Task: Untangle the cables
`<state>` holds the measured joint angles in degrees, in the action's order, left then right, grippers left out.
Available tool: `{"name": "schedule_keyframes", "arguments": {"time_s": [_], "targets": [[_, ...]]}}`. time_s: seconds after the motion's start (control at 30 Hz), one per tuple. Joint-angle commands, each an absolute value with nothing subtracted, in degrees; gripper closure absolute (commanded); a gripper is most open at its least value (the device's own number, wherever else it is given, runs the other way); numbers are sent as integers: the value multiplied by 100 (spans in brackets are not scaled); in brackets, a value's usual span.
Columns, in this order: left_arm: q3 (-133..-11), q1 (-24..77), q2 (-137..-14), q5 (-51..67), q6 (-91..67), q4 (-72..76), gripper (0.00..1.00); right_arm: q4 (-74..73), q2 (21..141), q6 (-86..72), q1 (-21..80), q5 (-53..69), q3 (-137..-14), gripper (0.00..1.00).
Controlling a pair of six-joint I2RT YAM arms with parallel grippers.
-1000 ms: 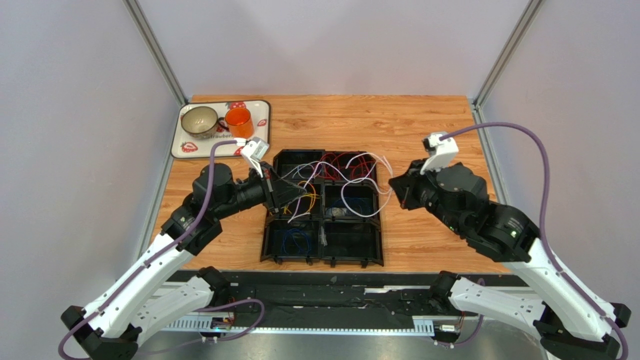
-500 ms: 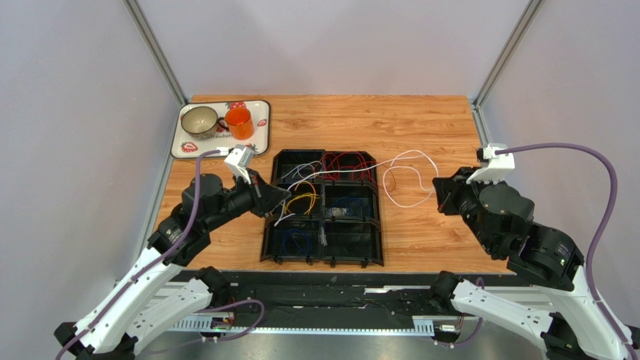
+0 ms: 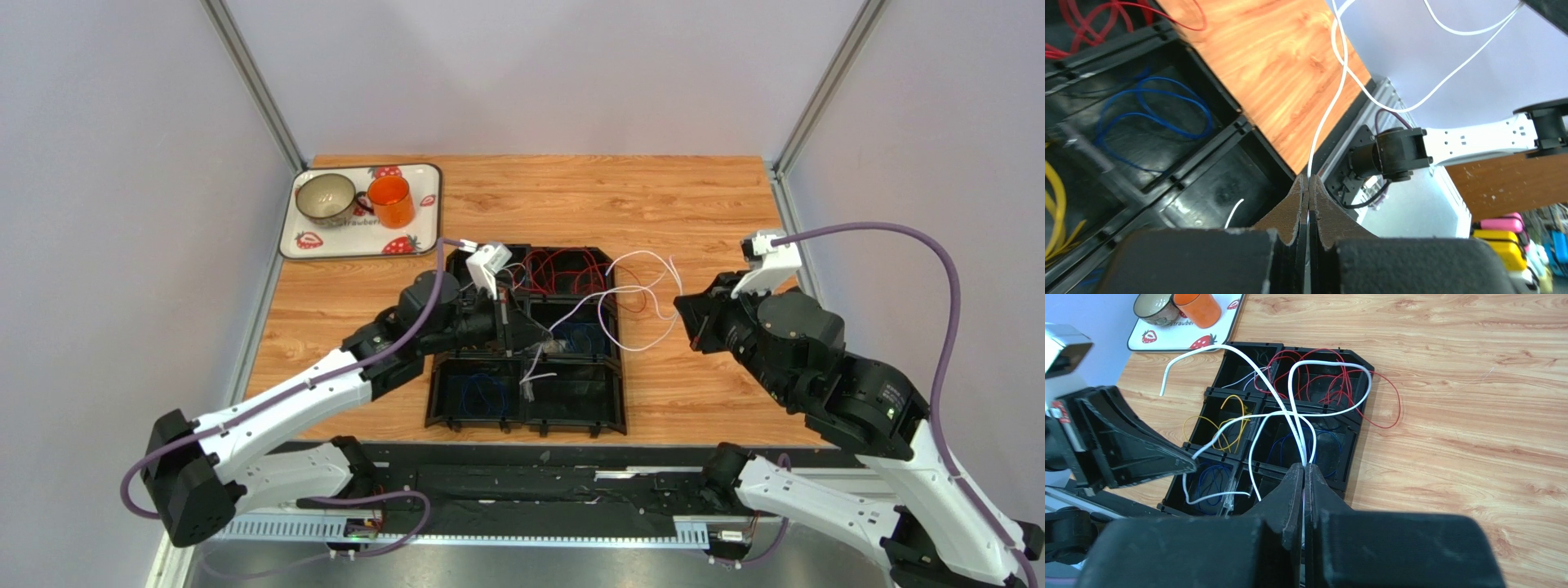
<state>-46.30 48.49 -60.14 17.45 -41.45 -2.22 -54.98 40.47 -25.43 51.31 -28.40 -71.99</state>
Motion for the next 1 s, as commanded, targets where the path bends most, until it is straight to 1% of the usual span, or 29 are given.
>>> {"name": "schedule_keyframes", "arguments": {"time_s": [0.0,0.3,0.37,0.47,0.5,0.57,0.6,0.7,0.8,0.97], "targets": [[-4439,5159,-6388,1670,-4333,843,100,-5203,3990,-2610,5159,-2742,-7146,100],[-4316,5634,-7171,1319,-4078,1055,100,-5194,3964,-2619,5150,-2681,-7110,100],[-4289,5695,-7251,1301,-4052,1072,98,-5194,3946,-2628,5159,-2663,-7101,100],[-4280,5792,-7313,1134,-3973,1011,88,-5186,3920,-2619,5159,-2602,-7093,100],[-4298,5801,-7330,1047,-3938,967,79,-5177,3920,-2637,5159,-2575,-7093,100],[-4342,5845,-7339,985,-3850,827,70,-5116,3894,-2593,5150,-2435,-7066,100],[-4359,5862,-7339,950,-3806,783,60,-5080,3876,-2575,5150,-2382,-7049,100],[-4438,5889,-7304,897,-3718,624,49,-4966,3815,-2523,5150,-2171,-6987,100],[-4517,5889,-7190,835,-3656,484,46,-4922,3797,-2496,5150,-1996,-6952,100],[-4676,5897,-6681,476,-3455,-130,46,-4869,3771,-2496,5150,-1723,-6847,100]]}}
